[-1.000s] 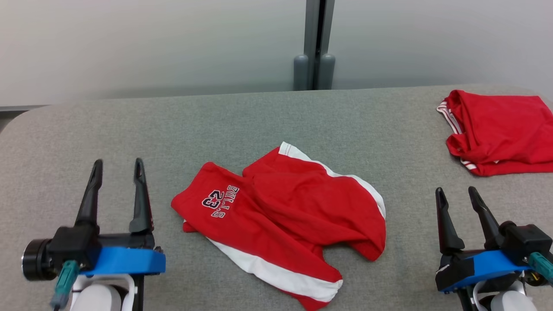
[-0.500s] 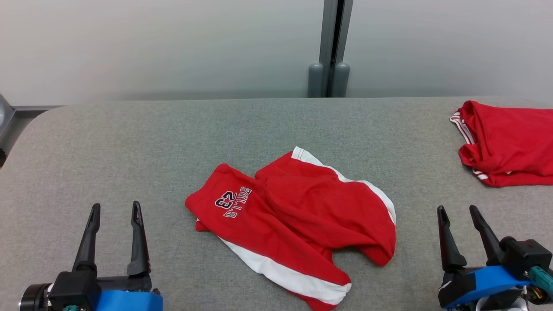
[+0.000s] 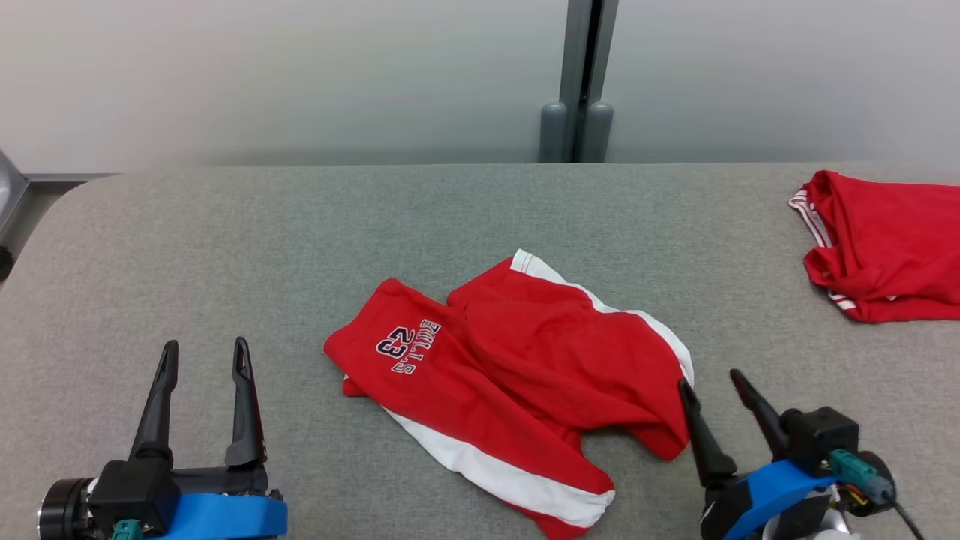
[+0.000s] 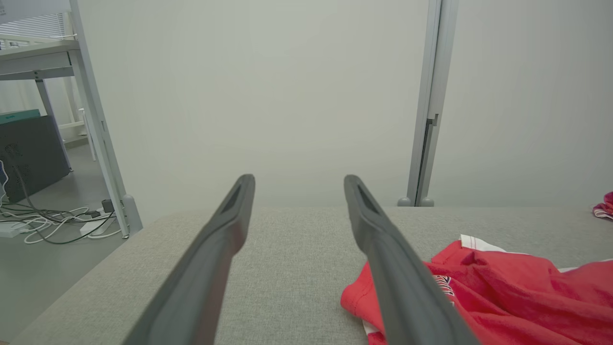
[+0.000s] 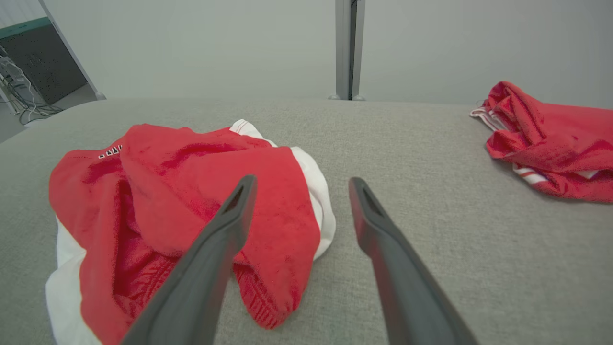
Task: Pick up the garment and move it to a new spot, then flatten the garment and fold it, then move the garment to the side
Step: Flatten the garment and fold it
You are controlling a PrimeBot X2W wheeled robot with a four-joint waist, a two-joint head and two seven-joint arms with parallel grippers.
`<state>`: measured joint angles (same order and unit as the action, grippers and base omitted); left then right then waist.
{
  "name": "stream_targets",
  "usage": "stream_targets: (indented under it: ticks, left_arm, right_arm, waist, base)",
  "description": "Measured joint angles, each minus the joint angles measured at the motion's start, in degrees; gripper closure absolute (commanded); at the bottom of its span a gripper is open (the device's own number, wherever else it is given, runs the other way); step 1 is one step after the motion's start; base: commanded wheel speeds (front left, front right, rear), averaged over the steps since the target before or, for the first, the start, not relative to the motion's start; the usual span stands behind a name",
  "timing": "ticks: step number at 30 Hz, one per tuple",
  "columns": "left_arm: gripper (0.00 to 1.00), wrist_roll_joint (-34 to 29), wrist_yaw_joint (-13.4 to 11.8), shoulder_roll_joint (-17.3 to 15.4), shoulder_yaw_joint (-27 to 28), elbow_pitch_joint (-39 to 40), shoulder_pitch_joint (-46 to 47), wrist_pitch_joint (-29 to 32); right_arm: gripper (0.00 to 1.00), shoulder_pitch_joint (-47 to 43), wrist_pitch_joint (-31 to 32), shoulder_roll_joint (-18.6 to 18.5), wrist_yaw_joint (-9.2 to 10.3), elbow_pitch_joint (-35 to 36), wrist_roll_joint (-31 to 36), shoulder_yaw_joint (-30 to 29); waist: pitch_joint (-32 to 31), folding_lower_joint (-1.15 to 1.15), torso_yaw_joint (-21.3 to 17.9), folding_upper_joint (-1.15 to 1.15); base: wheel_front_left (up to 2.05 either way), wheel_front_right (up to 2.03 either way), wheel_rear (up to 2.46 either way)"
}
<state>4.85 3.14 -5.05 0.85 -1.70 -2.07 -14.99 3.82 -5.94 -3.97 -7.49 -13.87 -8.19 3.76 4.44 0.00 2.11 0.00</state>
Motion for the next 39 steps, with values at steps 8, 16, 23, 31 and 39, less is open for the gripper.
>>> stream_targets:
  ticks: [8,16,23,31,39]
  left_arm:
    - [0.00,-0.4,0.8,0.9,0.1,-0.3,1.0,0.0]
    - [0.00,-0.8,0.9,1.4,0.4,-0.1,1.5,0.0]
    - [0.00,-0.8,1.2,1.7,0.4,-0.2,2.5,0.0]
    - [0.00,-0.8,1.5,1.9,-0.7,-0.5,4.4,0.0]
    - [0.00,-0.3,1.8,2.1,-2.1,-1.3,6.0,0.0]
  right_arm:
    - [0.00,1.6,-0.1,-0.2,0.00,-10.9,0.2,2.1]
    - [0.00,7.3,-3.0,0.1,0.00,-22.2,-0.5,2.8]
    - [1.00,12.8,-6.4,-0.9,-0.01,-27.1,-2.9,3.2]
    - [1.00,25.2,-6.1,-8.7,0.00,-29.3,-2.7,2.5]
    - [1.00,37.5,-3.2,-14.4,0.00,-38.0,-2.2,1.8]
  waist:
    - [1.2,0.00,1.8,0.00]
    - [2.6,0.00,2.7,0.00]
    - [3.5,0.00,3.1,0.00]
    - [5.2,0.01,4.6,0.00]
    - [7.7,0.01,7.3,0.00]
  base:
    - [0.00,0.00,0.00]
    - [0.00,0.00,0.00]
    - [0.00,0.00,0.00]
    - [0.00,0.00,0.00]
    - [0.00,0.00,0.00]
